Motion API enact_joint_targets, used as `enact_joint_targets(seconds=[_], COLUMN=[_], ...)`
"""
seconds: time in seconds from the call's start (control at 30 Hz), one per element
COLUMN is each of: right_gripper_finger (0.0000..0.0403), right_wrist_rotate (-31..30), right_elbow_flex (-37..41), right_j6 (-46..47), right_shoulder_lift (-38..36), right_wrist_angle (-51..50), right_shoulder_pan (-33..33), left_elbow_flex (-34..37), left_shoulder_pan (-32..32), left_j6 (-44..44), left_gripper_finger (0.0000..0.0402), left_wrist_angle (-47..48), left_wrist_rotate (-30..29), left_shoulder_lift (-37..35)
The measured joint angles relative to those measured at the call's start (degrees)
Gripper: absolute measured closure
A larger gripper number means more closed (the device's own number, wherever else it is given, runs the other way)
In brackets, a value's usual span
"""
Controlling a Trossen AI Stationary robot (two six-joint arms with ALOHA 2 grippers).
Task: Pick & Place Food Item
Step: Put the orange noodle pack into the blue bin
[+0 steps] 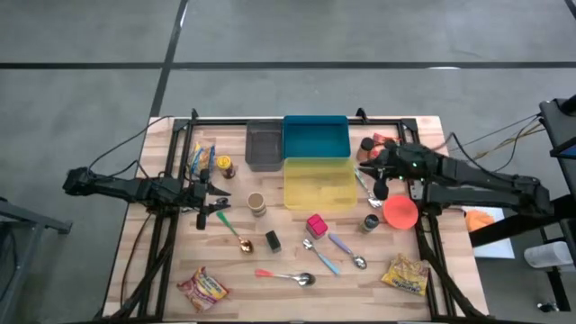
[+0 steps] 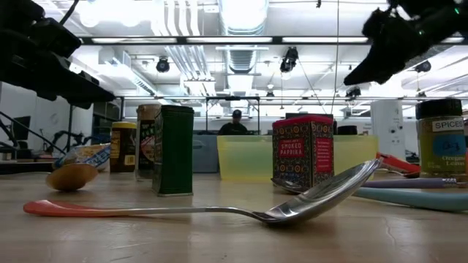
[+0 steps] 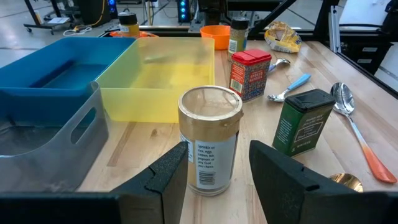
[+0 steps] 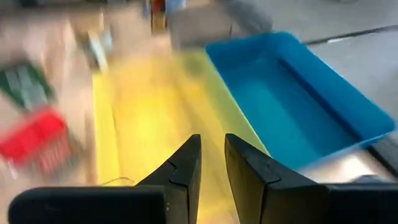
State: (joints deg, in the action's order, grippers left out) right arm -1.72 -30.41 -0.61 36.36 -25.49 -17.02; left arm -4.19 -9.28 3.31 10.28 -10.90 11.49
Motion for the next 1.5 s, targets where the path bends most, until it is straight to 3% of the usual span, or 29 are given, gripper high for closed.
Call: enact_joint_targets(seconds=[0.1, 0.23, 0.43, 0.57, 0.7, 0.87, 1.03, 1.2, 1.5], right_gripper_finger=[0.0334, 0.0334, 0.0334, 0.0334, 0.0334, 0.0328, 0.0274, 0.0220, 0.0179], right_wrist_rotate=[-1.6, -8.2, -12.5, -17.9, -22.0, -22.2, -22.3, -22.4, -24.0], right_elbow_flex=[-7.7, -11.4, -14.6, -15.3, -15.3, -15.2, -15.1, -14.0, -9.8], right_j6=[-7.3, -7.2, -8.3, -12.9, -13.1, -12.1, -9.9, -14.7, -21.8], right_shoulder_lift=[5.5, 9.5, 14.7, 18.1, 20.6, 21.5, 21.5, 22.7, 25.9], right_wrist_angle=[-14.1, -19.3, -27.1, -30.3, -30.0, -29.8, -29.5, -29.5, -22.6], right_shoulder_pan=[0.0, -0.1, -0.1, -0.3, -0.3, -0.3, -2.0, -4.3, -6.4], left_elbow_flex=[0.0, 0.0, 0.0, 0.0, 0.0, 0.0, 0.0, 0.0, 0.0], left_shoulder_pan=[0.0, 0.0, 0.0, 0.0, 0.0, 0.0, 0.0, 0.0, 0.0], left_j6=[0.0, 0.0, 0.0, 0.0, 0.0, 0.0, 0.0, 0.0, 0.0], left_gripper_finger=[0.0229, 0.0229, 0.0229, 0.0229, 0.0229, 0.0229, 0.0229, 0.0229, 0.0228], left_wrist_angle=[0.0, 0.0, -0.1, -0.1, -0.1, -0.1, -0.1, -0.1, -0.1], left_wrist_rotate=[0.0, 0.0, 0.0, 0.0, 0.0, 0.0, 0.0, 0.0, 0.0], left_shoulder_lift=[0.0, 0.0, 0.0, 0.0, 0.0, 0.0, 0.0, 0.0, 0.0])
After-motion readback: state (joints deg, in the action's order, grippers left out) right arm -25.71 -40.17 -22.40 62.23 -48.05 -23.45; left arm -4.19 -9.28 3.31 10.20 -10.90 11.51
